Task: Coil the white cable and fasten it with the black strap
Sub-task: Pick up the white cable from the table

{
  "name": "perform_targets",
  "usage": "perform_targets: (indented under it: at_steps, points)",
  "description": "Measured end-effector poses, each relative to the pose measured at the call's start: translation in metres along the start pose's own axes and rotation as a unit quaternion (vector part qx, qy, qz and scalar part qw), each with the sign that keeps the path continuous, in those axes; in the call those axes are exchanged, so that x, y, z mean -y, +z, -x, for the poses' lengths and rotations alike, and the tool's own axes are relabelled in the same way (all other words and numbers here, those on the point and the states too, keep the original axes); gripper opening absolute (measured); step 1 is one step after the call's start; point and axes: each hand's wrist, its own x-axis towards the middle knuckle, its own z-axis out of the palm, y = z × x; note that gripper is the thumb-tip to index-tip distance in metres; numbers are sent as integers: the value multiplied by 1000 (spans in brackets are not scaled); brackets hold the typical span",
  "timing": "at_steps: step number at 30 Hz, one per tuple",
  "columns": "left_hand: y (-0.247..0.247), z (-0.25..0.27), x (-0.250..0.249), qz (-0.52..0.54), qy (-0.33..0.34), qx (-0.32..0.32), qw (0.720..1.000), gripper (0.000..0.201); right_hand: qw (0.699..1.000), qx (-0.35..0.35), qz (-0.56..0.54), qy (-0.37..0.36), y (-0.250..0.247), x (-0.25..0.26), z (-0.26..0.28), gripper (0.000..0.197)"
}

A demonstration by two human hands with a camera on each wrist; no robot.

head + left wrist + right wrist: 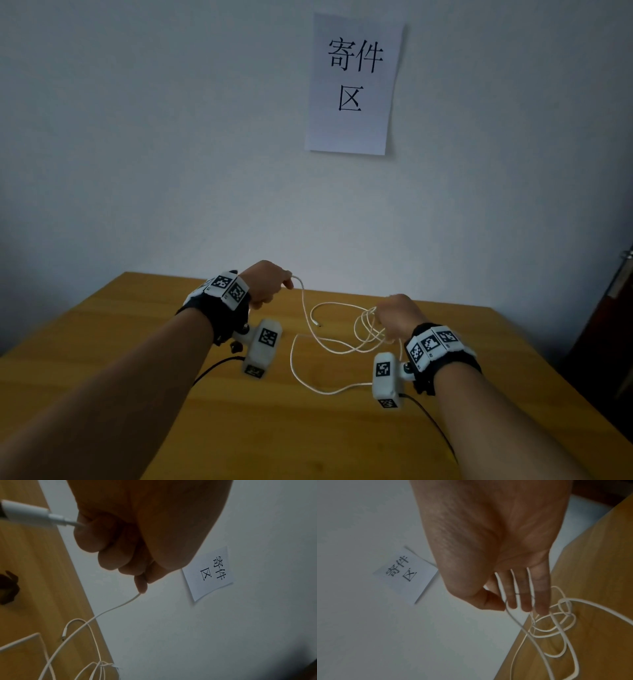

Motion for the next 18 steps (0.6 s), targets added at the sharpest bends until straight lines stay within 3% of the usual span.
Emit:
perform_targets:
  at_steps: [1, 3, 5, 7, 10, 13, 14, 18]
  points:
    - [1, 0, 0, 3, 11, 14, 1000, 26, 999, 4, -48, -19, -1, 6, 4, 24]
    - [5, 0, -2, 38, 18, 39, 998, 33, 986, -2, -158, -48, 4, 19, 5, 46]
    - [10, 0, -2, 59, 28, 56, 996, 35, 986, -5, -150, -72, 4, 36, 12, 66]
    - [14, 1, -3, 77, 33, 69, 994, 36, 985, -4, -136, -108, 9, 46, 14, 70]
    - [18, 3, -7, 143, 30, 64, 987, 35, 970, 34, -186, -153, 18, 56, 14, 60]
    - [19, 4, -9, 234, 14, 78, 969, 31, 969, 27, -176, -170, 29, 55, 9, 32]
    - [19, 3, -9, 273, 13, 88, 958, 31, 969, 28, -171, -175, 33, 54, 8, 23]
    - [17, -2, -8, 444, 15, 132, 886, 29, 958, 73, -214, -178, 49, 43, 4, 32]
